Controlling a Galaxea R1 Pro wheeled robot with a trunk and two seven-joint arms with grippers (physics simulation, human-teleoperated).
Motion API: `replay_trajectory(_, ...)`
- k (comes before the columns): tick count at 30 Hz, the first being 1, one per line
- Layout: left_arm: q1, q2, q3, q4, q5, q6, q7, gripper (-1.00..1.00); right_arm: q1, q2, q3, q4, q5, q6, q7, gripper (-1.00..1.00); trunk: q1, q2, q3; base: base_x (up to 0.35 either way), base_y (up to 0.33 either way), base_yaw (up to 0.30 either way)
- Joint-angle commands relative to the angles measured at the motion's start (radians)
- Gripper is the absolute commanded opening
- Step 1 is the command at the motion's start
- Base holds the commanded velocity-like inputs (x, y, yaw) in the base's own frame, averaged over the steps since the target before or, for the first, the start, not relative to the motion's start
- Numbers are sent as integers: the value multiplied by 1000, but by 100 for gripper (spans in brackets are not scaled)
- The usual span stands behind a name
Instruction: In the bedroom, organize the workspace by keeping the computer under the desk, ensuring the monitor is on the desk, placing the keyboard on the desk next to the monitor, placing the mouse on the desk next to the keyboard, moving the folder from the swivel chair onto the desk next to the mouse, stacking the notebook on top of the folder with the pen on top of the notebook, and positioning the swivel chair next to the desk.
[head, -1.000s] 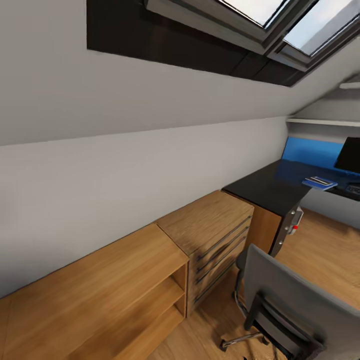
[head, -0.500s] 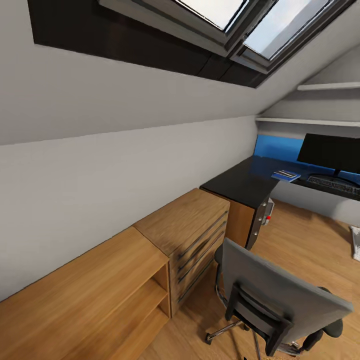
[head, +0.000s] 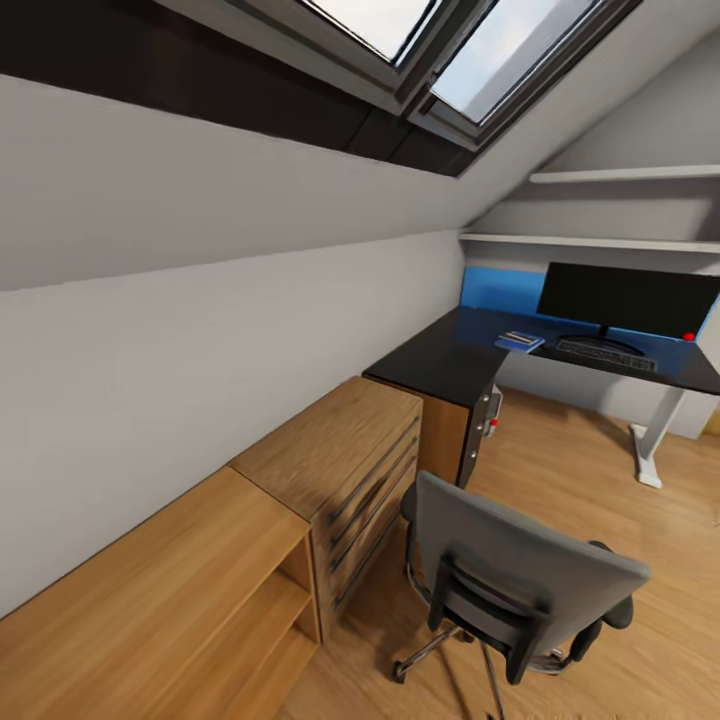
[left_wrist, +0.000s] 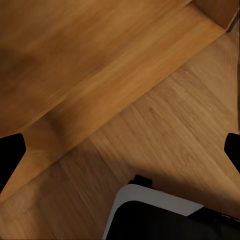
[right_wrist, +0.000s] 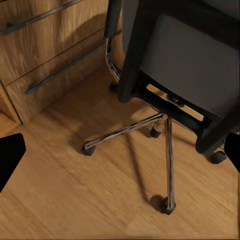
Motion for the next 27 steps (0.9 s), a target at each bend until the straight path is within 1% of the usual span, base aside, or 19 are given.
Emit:
replay_trajectory(1,0,1,-5,-2,10,-5,5,100,-1,1,8,1,-2,0,-7,100,0,-1,-1,12,40,-299)
replay_trajectory(27,0,1,-5,-1,10,-5,5,100,-1,1,8,1,-2,0,-7,100,0,-1,-1,1,4,-299)
